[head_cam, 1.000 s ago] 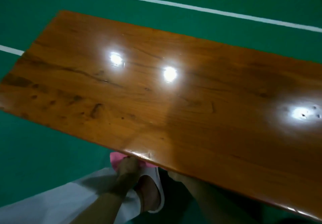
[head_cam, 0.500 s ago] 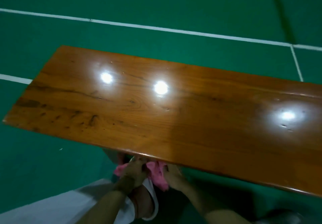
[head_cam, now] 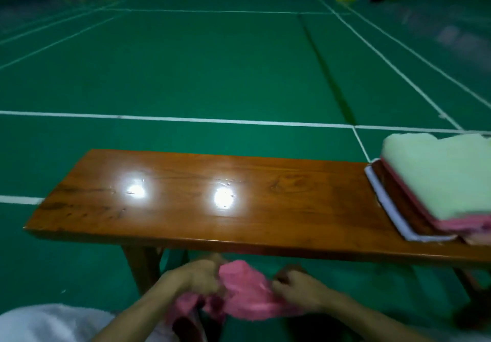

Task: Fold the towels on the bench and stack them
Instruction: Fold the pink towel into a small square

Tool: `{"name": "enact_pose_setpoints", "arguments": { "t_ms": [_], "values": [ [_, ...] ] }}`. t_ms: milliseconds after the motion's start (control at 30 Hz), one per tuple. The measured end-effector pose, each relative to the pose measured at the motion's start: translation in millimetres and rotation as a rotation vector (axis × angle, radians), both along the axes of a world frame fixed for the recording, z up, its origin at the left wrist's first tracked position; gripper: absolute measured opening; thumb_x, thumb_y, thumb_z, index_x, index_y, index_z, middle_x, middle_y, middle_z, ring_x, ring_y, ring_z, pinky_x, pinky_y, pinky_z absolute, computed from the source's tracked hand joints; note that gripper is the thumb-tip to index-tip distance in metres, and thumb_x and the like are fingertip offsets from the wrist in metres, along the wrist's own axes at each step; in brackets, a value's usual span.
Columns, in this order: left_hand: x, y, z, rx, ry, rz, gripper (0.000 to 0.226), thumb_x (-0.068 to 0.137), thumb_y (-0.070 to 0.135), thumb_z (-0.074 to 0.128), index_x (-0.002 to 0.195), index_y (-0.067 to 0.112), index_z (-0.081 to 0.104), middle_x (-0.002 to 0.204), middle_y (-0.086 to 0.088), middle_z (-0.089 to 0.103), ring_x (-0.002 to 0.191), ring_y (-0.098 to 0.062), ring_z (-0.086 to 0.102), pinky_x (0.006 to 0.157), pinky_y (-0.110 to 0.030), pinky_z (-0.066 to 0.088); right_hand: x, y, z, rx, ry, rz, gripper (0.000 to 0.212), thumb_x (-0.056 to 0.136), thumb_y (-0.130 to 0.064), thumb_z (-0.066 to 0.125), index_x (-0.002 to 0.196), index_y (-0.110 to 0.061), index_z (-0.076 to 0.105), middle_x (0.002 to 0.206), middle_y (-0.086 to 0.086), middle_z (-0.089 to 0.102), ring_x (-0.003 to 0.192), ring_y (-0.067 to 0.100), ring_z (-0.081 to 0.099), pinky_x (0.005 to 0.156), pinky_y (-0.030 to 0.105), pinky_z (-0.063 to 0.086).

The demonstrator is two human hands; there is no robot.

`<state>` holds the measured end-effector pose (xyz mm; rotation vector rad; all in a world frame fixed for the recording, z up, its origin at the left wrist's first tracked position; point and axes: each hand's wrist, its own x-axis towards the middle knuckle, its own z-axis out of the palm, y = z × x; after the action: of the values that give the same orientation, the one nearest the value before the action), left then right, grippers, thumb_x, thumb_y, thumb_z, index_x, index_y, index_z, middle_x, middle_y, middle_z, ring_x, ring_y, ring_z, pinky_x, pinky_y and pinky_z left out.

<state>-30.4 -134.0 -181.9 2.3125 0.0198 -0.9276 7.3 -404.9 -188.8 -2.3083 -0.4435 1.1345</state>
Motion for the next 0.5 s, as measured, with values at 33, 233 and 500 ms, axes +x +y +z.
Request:
{"name": "enact_pose_setpoints", "arguments": {
  "t_ms": [33,233,500],
  "values": [
    [1,0,5,-0.005,-0.003,-0.084,0.02,0.072,0.024,0.075,0.081,0.041,0.069,0.079,0.016,0.07,0.07,-0.002,0.066,0.061,-0.02,0.049,-3,-6,13,0.055,-0.093,0.042,0.036,0.087,-0.055,0.064,0.072,-0.023,0.058,0.072,-0.008,0.056,0.065,0.006,0.05,0.063,0.029,0.04],
    [12,1,84,-0.141,-0.03,-0.13,0.024,0.084,0.021,0.084,0.107,0.022,0.079,0.104,0.01,0.077,0.088,-0.001,0.07,0.076,-0.023,0.055,16,-43,84,0.077,-0.311,0.228,0.013,0.076,-0.021,0.069,0.066,-0.025,0.061,0.066,-0.011,0.058,0.062,0.007,0.055,0.056,0.029,0.038],
    [65,14,201,-0.165,-0.215,-0.092,0.003,0.089,0.013,0.078,0.091,0.015,0.08,0.077,0.005,0.076,0.059,-0.004,0.063,0.051,-0.016,0.047,82,-69,184,0.445,-0.46,-0.095,0.016,0.09,-0.011,0.059,0.087,-0.004,0.074,0.075,-0.001,0.065,0.07,0.006,0.055,0.062,0.032,0.041]
  ]
}}
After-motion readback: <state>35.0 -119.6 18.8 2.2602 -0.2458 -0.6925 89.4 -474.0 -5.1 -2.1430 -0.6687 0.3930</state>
